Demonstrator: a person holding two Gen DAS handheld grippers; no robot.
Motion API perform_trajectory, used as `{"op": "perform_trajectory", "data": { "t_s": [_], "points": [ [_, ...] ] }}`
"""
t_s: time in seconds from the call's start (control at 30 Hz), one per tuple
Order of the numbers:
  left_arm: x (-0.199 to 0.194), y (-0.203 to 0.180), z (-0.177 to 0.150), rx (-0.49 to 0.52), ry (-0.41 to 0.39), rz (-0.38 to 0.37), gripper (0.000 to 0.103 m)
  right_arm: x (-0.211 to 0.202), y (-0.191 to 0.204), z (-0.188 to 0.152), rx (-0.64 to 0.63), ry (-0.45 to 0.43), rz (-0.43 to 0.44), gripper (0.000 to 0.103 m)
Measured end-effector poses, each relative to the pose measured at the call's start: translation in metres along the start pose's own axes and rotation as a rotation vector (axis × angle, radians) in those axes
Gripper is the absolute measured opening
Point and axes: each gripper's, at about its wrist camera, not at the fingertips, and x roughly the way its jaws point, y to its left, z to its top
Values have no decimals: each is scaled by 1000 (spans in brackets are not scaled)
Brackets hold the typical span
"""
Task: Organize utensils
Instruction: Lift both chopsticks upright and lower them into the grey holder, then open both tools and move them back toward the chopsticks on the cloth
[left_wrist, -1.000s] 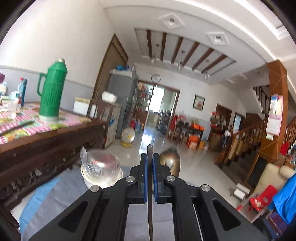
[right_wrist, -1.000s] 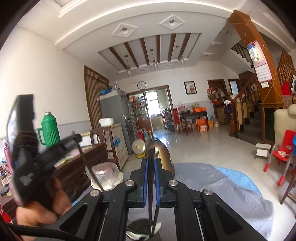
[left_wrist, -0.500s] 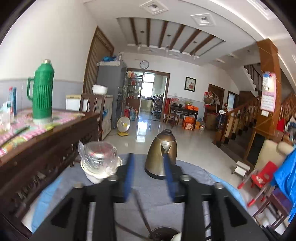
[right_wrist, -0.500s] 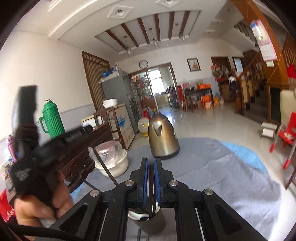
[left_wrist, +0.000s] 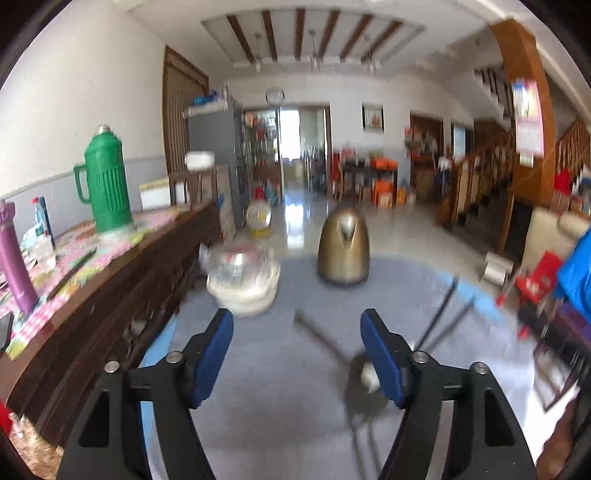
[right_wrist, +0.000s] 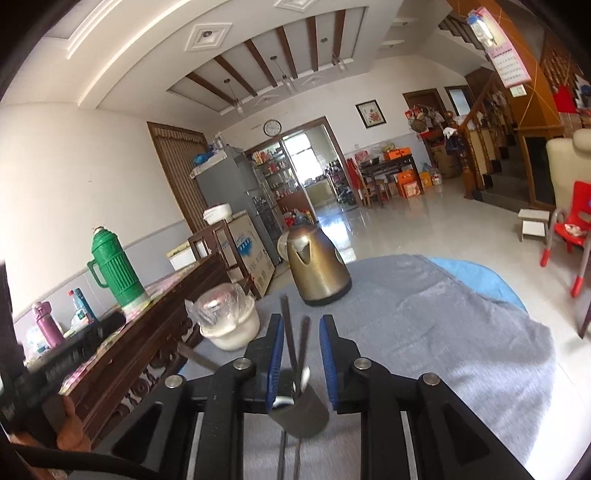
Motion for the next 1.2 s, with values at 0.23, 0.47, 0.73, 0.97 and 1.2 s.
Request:
{"op": "perform_trajectory", "data": {
  "t_s": [0.23,0.47,0.73,0.97,1.2],
  "points": [
    [27,12,-80,6,293,33,73,5,-14,-35,-13,145,-14,22],
    [29,9,-111,28,369,65,73,22,-10,-81,-27,285,4,22],
    [34,14,-114,31,376,75,73,33,4,-112,-48,386,37,22],
    [40,20,-118,19,397,77,73,39,8,-116,-42,417,40,22],
    [54,24,-132,-28,476,31,73,51,9,-127,-41,474,39,22]
  ]
}}
